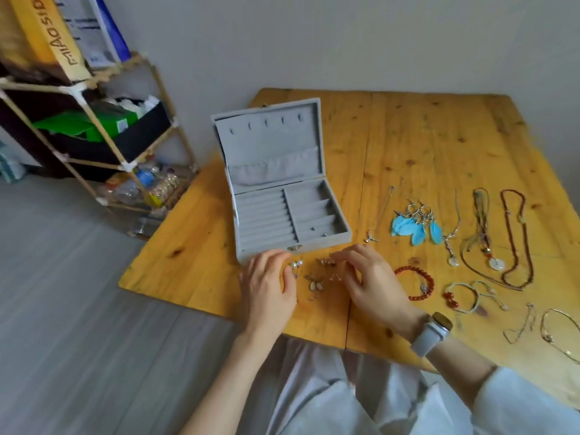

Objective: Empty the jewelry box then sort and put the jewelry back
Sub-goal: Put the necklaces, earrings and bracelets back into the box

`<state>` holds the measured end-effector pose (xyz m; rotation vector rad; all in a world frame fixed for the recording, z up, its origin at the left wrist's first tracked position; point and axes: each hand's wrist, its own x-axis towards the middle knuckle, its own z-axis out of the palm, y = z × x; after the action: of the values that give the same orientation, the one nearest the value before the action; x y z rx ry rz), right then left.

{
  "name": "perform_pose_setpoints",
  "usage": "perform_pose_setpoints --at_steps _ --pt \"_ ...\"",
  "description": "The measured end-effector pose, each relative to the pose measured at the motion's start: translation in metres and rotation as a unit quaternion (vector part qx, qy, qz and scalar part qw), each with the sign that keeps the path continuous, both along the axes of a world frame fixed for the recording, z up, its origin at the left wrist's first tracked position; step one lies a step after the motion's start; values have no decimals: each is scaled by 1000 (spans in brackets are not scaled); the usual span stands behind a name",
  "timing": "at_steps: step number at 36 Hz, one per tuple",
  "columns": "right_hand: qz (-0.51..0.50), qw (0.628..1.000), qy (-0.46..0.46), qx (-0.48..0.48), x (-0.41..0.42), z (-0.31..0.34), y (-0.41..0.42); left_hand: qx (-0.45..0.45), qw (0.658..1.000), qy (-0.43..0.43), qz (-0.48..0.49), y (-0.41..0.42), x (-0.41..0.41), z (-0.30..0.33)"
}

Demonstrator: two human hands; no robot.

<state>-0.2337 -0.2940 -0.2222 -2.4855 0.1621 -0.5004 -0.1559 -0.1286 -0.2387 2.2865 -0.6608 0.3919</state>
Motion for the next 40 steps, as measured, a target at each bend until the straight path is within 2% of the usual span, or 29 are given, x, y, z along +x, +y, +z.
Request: perform_pose_setpoints --at_steps 7,13,19,21,25,30,32,36,40 --pt "-56 998 17 -10 30 14 -48 39 998 -14 -43 -54 40 23" --pt "-170 984 56 -23 74 9 -112 152 985 20 -84 -100 72 27" --pt "-263 941 192 -98 109 5 -164 251 965 32 -65 -120 85 14" --pt "-264 939 202 -87 113 4 -172 243 968 28 -56 -121 85 11" --pt "-259 949 166 -62 119 -1 -175 231 972 14 -52 -122 84 9" --pt "-211 944 220 -125 123 3 -174 230 972 7 -49 -122 83 9" --pt "-191 956 204 -90 123 10 -174 239 970 -1 -45 -121 82 7" --pt "-110 982 147 43 123 44 -159 244 969 -12 -46 -122 82 7" --pt "-40 993 67 85 125 90 -135 237 969 -39 -63 -123 83 21"
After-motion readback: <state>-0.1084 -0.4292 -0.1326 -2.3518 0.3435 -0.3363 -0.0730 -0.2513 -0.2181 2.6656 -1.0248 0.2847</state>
